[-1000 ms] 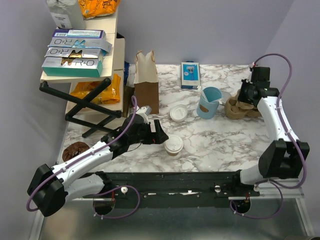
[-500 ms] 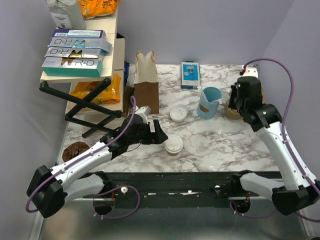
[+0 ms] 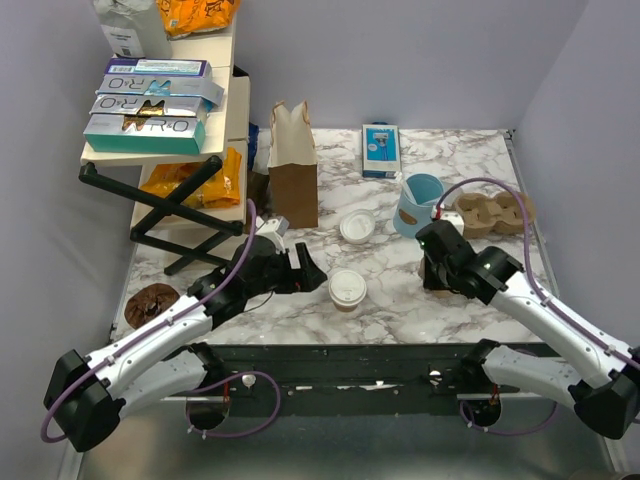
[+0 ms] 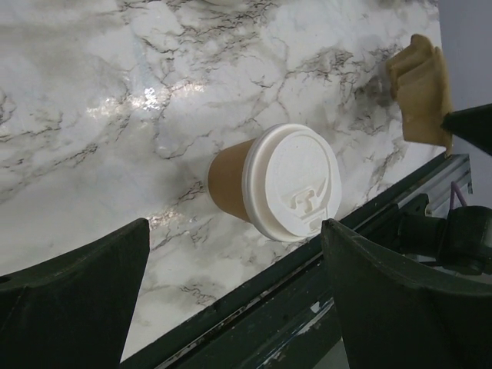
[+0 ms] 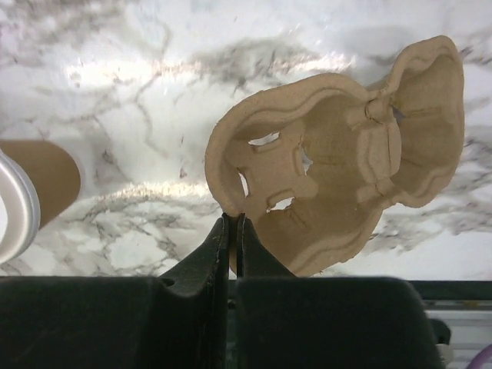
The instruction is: Pack the takeout coffee
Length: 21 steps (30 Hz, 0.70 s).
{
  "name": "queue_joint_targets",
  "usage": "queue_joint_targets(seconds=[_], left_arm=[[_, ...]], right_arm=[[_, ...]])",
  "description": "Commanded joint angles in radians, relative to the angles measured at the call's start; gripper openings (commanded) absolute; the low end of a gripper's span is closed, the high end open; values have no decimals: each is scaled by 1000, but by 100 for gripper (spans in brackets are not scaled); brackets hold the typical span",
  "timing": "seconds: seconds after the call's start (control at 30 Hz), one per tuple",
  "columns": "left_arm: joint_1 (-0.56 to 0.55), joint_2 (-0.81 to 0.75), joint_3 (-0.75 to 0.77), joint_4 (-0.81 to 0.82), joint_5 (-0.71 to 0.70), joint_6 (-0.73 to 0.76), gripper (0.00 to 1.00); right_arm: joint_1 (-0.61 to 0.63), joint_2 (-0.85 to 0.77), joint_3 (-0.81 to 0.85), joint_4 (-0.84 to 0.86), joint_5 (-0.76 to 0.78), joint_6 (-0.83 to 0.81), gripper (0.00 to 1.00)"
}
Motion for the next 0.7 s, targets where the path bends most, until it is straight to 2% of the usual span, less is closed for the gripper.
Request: queue_joint_targets(seconds=[0.0, 0.1, 0.33, 0.43, 0.47, 0.53, 0.57, 0.63, 0.67], left_arm=[[4, -20, -12, -45, -48, -17, 99], [4, -22, -9, -59, -55, -20, 99], [4, -45, -20, -80, -65, -32, 99], [2, -49, -15, -99, -65, -34, 99], [4, -55, -18, -100, -88, -34, 99], [4, -62, -18, -100, -90, -35, 99], [4, -65, -15, -106, -91, -34, 99], [4, -68, -12, -113, -93, -30, 99], [4, -72, -9, -116, -95, -30, 99]], right_arm=[[43, 52, -43, 86, -105, 111, 1], [103, 90, -69, 185, -165, 142, 1], [180, 193, -74, 252, -209, 191, 5], [198, 213, -62, 257, -203, 176, 15], [203, 216, -57, 259, -193, 161, 26], [207, 210, -39, 262, -180, 115, 36], [207, 201, -34, 265, -168, 93, 45], [207, 179, -25, 286, -157, 31, 52], [209, 170, -26, 300, -156, 9, 61]])
